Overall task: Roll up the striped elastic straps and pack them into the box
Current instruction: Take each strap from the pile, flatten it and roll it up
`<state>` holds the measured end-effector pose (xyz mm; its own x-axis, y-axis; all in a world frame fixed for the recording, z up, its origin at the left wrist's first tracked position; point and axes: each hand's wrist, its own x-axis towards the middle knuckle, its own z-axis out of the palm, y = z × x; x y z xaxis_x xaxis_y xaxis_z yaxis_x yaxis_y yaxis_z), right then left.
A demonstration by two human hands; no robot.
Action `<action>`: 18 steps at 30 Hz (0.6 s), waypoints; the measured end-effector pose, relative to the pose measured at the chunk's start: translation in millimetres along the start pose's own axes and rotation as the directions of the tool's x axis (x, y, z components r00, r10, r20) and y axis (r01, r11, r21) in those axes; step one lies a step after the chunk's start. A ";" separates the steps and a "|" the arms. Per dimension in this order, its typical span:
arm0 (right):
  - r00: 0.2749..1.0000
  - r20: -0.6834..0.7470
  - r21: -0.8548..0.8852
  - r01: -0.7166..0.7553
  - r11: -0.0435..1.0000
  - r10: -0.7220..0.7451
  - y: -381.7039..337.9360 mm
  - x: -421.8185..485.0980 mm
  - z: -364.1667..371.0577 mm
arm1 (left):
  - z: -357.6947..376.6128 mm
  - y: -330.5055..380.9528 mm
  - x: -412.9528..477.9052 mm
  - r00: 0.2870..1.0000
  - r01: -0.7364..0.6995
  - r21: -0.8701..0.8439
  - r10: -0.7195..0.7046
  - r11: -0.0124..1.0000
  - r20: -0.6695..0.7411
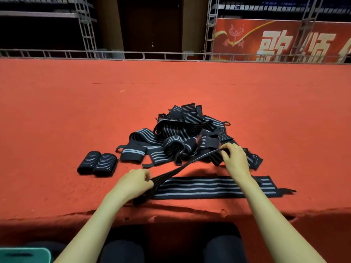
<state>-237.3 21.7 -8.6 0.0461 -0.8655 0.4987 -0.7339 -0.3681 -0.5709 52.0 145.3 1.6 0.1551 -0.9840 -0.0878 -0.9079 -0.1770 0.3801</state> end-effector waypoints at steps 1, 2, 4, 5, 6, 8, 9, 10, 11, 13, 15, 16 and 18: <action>1.000 0.003 -0.001 -0.007 1.000 0.007 0.5 -1.3 2.3 | 3.1 -2.2 -3.7 0.999 0.016 0.001 -0.016 1.000 0.041; 1.000 0.009 -0.004 -0.020 1.000 0.020 1.3 -2.5 4.8 | 7.6 -4.1 -7.7 0.997 0.019 0.002 -0.019 1.000 0.081; 0.998 0.039 -0.020 -0.057 0.998 0.058 5.5 -5.3 10.3 | 13.8 -7.8 -15.8 0.988 0.001 0.005 -0.002 1.000 0.152; 0.995 0.065 -0.038 -0.075 0.997 0.077 8.5 -7.5 13.1 | 14.6 -9.9 -19.3 0.986 -0.003 0.002 0.003 1.000 0.167; 0.991 0.093 -0.061 -0.087 0.994 0.092 11.0 -10.4 15.5 | 12.9 -11.2 -22.6 0.987 -0.007 0.001 0.007 1.000 0.163; 0.988 0.117 -0.102 -0.088 0.991 0.100 14.9 -16.1 18.9 | 7.6 -13.5 -26.6 0.994 -0.021 0.019 0.019 1.000 0.110; 0.989 0.112 -0.109 -0.084 0.991 0.096 16.6 -18.0 20.0 | 5.9 -13.8 -27.7 0.996 -0.027 0.020 0.025 0.999 0.089; 0.990 0.107 -0.110 -0.080 0.991 0.092 17.3 -18.9 20.3 | 4.8 -13.6 -28.8 0.996 -0.033 0.014 0.032 0.999 0.079; 0.990 0.106 -0.108 -0.078 0.991 0.090 17.8 -19.1 20.8 | 4.3 -13.4 -29.8 0.997 -0.035 0.008 0.035 0.999 0.075; 0.990 0.118 -0.111 -0.066 0.992 0.080 18.0 -18.2 22.2 | 4.4 -13.2 -31.5 0.998 -0.025 0.021 0.024 0.999 0.066; 0.989 0.129 -0.111 -0.059 0.992 0.073 17.4 -17.3 23.9 | 5.1 -12.9 -32.5 0.998 -0.024 0.046 0.022 0.999 0.060; 0.989 0.128 -0.111 -0.054 0.992 0.068 16.5 -17.3 24.4 | 5.5 -11.9 -33.2 0.998 -0.023 0.058 0.020 0.998 0.058; 0.990 0.122 -0.110 -0.051 0.993 0.064 15.7 -17.4 25.3 | 6.6 -9.7 -33.1 0.999 -0.013 0.081 0.009 0.997 0.049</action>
<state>-232.5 22.4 -42.7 0.0812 -0.9223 0.3780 -0.8055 -0.2841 -0.5201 53.0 179.8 -5.3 0.1273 -0.9834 -0.1294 -0.9383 -0.1617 0.3056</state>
